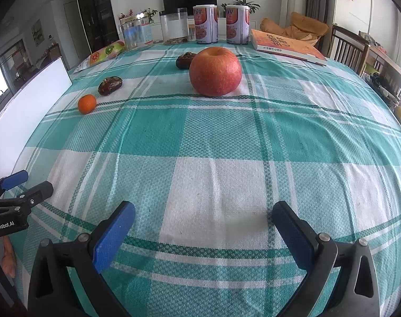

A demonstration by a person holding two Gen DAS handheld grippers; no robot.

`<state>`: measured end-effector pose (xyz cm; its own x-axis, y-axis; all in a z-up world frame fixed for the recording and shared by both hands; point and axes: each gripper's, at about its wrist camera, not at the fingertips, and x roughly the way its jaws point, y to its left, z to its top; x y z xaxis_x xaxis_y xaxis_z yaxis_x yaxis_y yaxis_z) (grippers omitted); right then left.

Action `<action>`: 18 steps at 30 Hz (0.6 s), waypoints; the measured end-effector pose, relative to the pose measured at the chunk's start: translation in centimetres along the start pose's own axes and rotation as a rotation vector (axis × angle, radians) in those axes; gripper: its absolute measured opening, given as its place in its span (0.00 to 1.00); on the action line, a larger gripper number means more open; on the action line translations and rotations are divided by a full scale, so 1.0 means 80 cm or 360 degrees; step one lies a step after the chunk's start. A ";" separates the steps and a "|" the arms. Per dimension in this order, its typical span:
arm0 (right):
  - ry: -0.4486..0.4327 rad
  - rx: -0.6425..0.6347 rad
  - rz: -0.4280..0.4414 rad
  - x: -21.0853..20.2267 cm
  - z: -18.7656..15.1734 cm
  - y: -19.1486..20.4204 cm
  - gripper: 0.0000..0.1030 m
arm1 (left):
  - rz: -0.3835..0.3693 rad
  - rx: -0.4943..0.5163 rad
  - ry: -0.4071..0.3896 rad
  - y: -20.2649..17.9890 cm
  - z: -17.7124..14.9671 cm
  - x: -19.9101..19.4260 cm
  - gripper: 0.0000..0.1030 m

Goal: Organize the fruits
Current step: 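Bring both open tools back over the table toward the remaining fruits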

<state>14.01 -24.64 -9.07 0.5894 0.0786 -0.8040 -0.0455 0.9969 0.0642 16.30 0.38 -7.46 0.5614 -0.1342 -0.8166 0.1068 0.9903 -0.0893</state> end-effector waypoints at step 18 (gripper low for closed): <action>-0.0001 0.0003 0.0007 -0.001 0.000 0.000 1.00 | 0.0029 -0.0002 -0.0118 -0.009 0.116 0.083 0.44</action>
<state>14.00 -24.67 -9.01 0.5898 0.0830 -0.8033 -0.0467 0.9965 0.0687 27.58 -1.56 -7.52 0.6225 -0.1183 -0.7736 0.0949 0.9926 -0.0755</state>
